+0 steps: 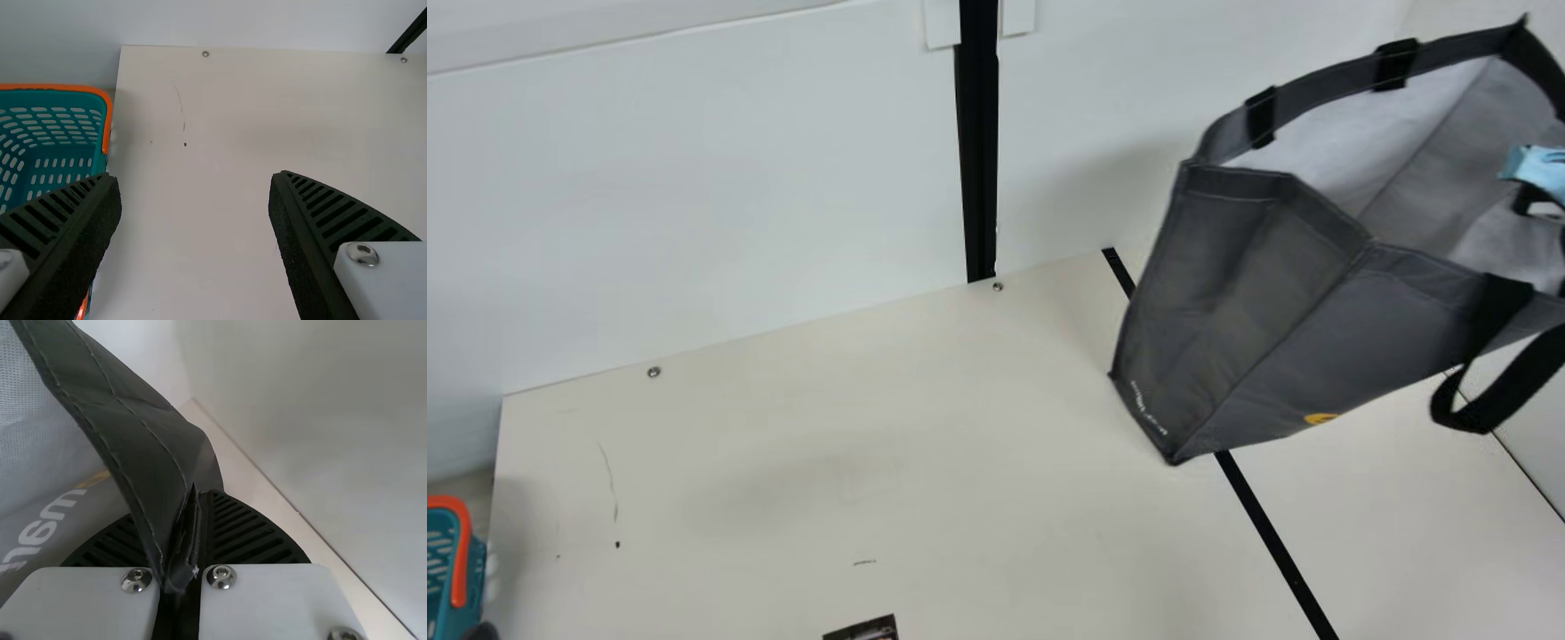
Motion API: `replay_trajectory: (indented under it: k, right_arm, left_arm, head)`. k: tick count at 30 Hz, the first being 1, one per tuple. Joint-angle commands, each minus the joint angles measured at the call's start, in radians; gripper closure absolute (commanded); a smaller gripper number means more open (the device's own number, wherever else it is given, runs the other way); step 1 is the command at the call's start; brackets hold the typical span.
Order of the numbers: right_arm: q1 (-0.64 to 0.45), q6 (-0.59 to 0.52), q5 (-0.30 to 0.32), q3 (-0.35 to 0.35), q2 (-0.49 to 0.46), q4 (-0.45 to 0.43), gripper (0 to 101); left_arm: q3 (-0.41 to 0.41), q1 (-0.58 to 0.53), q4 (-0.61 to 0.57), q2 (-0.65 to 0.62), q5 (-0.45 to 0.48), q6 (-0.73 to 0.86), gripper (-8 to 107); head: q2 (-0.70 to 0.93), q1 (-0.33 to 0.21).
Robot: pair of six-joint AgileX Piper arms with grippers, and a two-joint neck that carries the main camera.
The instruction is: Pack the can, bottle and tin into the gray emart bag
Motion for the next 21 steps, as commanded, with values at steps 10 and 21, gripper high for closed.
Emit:
replay_trajectory:
  k: [10, 21]
  right_arm:
    - [-0.097, -0.011, 0.000, -0.057, 0.076, 0.007, 88]
    - [-0.097, -0.004, 0.000, -0.115, 0.092, 0.020, 51]
  left_arm:
    - [0.000, 0.000, 0.000, 0.000, 0.000, 0.000, 9]
    - [0.000, 0.000, 0.000, 0.000, 0.000, 0.000, 9]
  head:
    - [-0.001, -0.023]
    - [-0.001, -0.023]
